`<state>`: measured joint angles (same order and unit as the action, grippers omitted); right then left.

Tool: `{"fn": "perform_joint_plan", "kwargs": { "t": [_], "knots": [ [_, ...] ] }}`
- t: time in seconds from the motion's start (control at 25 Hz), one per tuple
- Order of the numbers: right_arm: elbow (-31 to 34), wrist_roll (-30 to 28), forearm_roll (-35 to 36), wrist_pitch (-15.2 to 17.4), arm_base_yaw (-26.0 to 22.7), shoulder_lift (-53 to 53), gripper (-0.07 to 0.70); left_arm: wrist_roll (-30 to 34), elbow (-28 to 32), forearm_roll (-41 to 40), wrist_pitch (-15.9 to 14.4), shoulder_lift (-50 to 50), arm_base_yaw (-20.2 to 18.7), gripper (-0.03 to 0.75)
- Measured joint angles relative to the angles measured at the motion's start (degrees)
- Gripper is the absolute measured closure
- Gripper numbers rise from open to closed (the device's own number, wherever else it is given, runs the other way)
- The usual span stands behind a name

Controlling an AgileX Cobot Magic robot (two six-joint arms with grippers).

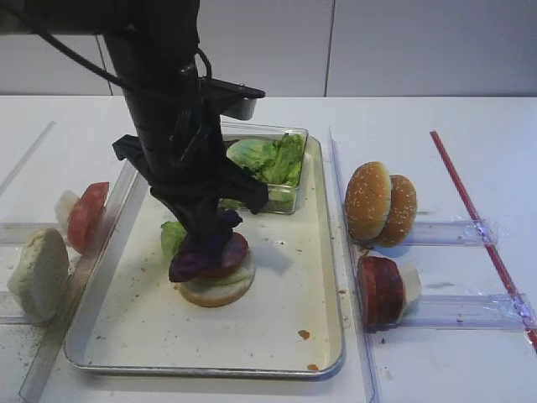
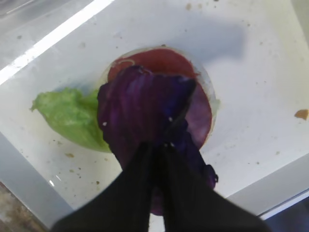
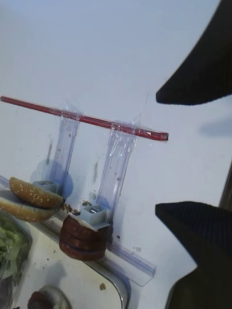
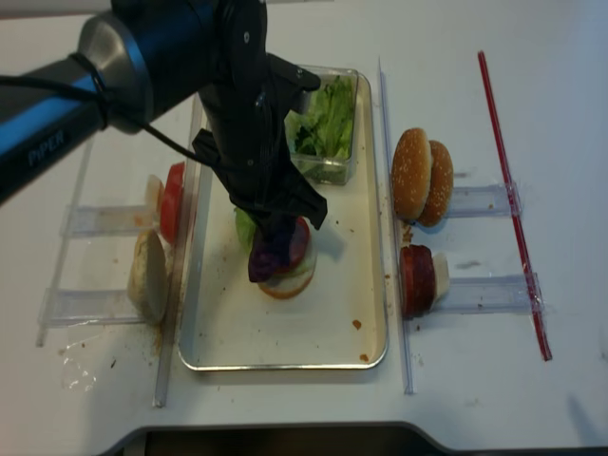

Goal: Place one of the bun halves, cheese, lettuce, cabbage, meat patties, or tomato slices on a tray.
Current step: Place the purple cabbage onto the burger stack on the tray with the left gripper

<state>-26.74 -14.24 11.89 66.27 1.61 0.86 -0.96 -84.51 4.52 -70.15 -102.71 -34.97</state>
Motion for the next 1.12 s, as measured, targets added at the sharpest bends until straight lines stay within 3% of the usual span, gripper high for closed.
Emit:
{"fn": "perform_joint_plan", "kwargs": {
  "t": [0.24, 0.56, 0.64, 0.96, 1.12],
  "knots": [
    [0.00, 0.00, 0.00, 0.00, 0.00, 0.00, 0.176, 0.00, 0.00, 0.54, 1.09, -0.09, 0.00, 0.623],
    [0.00, 0.00, 0.00, 0.00, 0.00, 0.00, 0.176, -0.12, 0.00, 1.21, 1.18, -0.09, 0.00, 0.335],
    [0.00, 0.00, 0.00, 0.00, 0.00, 0.00, 0.176, -0.12, 0.00, 1.21, 1.18, -0.09, 0.00, 0.296],
    [0.00, -0.11, 0.00, 0.00, 0.00, 0.00, 0.176, -1.49, -0.37, 1.21, 0.18, -0.09, 0.00, 0.272],
    [0.00, -0.11, 0.00, 0.00, 0.00, 0.00, 0.176, -2.71, -3.25, 0.73, 0.06, -0.09, 0.00, 0.272]
  ]
}}
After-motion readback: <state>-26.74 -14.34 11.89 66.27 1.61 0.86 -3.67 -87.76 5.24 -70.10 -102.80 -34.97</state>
